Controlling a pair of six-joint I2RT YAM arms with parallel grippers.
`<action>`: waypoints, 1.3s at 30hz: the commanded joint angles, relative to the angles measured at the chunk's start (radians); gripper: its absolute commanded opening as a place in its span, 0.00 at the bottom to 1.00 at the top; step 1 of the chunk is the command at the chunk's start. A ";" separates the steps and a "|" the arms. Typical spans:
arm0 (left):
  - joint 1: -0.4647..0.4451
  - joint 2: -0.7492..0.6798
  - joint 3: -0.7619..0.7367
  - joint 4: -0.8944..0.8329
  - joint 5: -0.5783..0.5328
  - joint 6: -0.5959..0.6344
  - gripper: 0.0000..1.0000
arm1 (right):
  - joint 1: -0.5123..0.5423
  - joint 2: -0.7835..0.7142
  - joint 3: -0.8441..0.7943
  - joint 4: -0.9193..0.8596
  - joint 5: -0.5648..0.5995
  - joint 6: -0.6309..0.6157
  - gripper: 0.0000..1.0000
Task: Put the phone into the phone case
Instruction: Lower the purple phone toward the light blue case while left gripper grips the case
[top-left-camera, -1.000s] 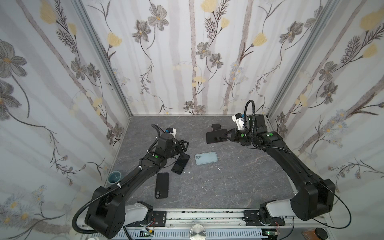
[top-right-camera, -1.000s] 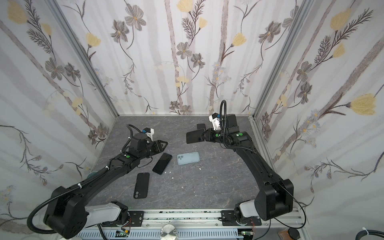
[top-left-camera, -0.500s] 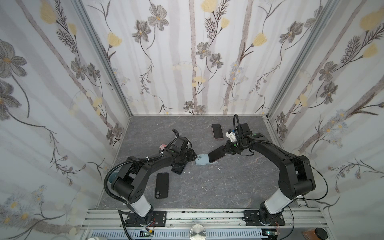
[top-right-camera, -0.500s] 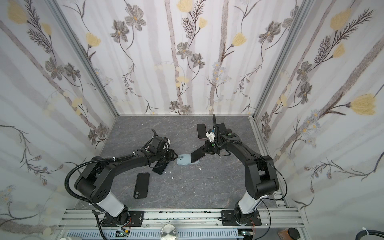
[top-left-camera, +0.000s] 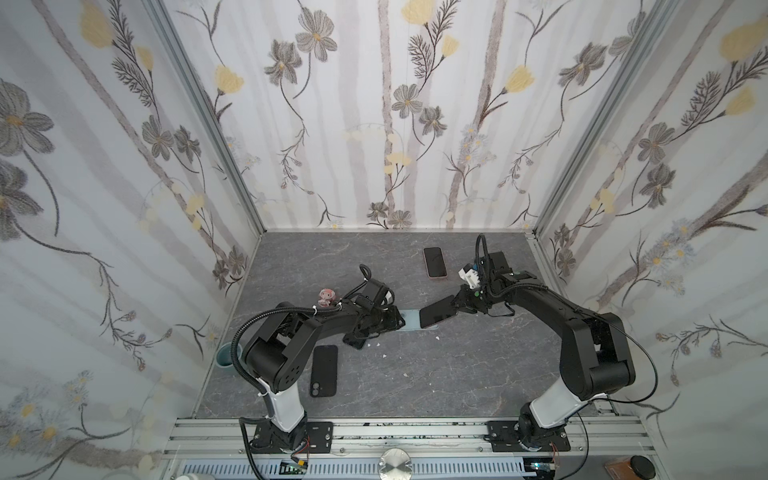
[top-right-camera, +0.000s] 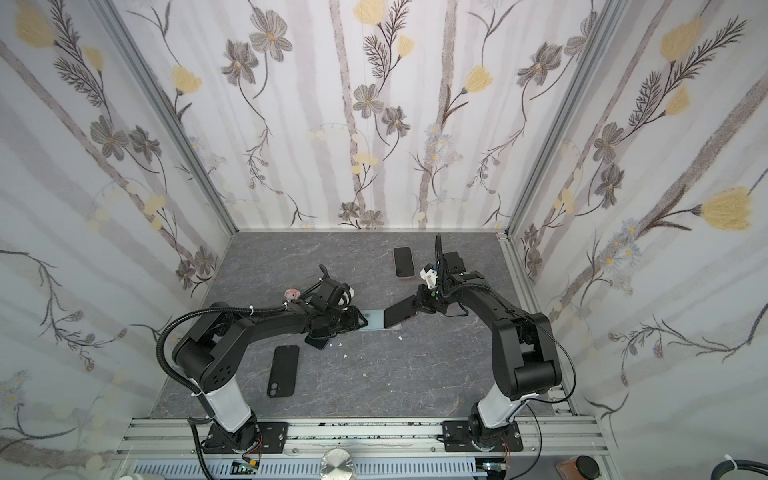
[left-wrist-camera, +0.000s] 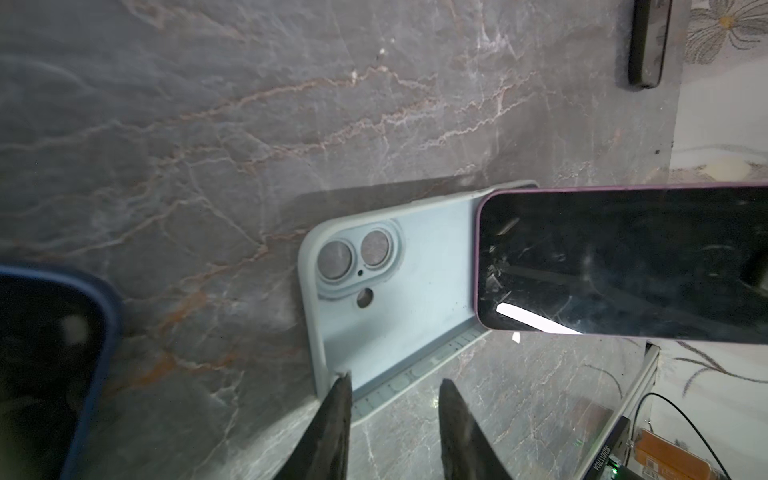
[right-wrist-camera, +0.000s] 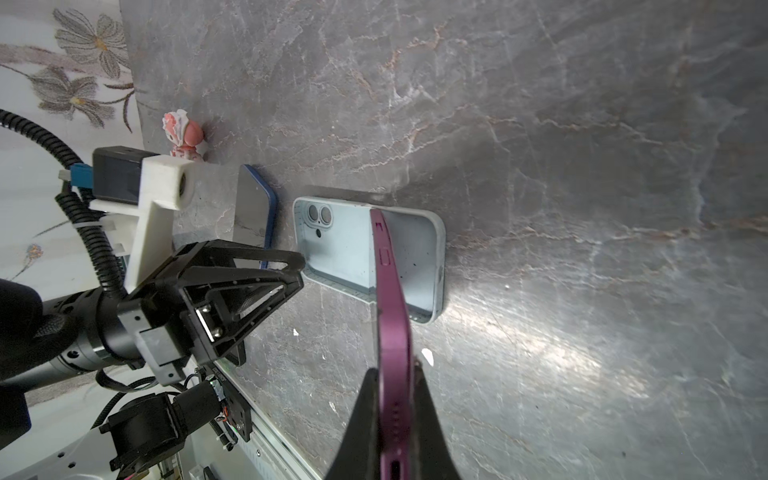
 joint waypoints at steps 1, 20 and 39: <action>-0.015 -0.019 -0.002 0.031 0.023 -0.015 0.37 | -0.028 -0.011 -0.012 -0.110 0.100 -0.069 0.00; 0.011 -0.011 0.027 0.041 -0.052 -0.003 0.37 | 0.006 -0.029 -0.016 0.024 -0.124 -0.003 0.00; 0.008 0.029 -0.004 0.067 0.029 -0.008 0.37 | 0.014 0.017 -0.107 0.192 -0.176 0.086 0.00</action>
